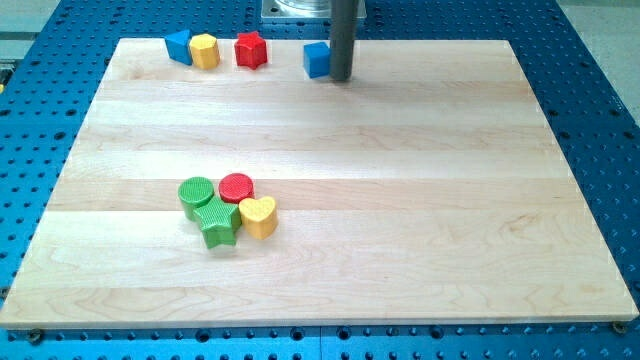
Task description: Slide the blue cube a little bit up
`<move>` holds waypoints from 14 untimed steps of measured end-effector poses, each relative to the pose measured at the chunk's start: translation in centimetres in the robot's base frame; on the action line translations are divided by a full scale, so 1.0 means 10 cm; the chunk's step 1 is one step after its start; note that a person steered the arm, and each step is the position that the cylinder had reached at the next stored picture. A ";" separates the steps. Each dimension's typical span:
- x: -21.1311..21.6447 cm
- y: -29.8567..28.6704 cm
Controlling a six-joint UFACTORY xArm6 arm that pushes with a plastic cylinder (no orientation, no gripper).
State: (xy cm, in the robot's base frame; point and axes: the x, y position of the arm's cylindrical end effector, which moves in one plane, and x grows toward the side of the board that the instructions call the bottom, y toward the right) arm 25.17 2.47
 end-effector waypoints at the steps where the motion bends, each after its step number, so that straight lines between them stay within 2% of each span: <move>1: -0.02 -0.25; 2: 0.15 -0.68; 3: 0.45 -0.85; 4: 0.25 -0.92; 6: 0.06 -0.72; 9: 0.06 -0.32; 10: 0.19 -0.32; 11: 0.50 -0.57; 14: 0.58 -0.72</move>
State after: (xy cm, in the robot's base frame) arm 30.94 -4.74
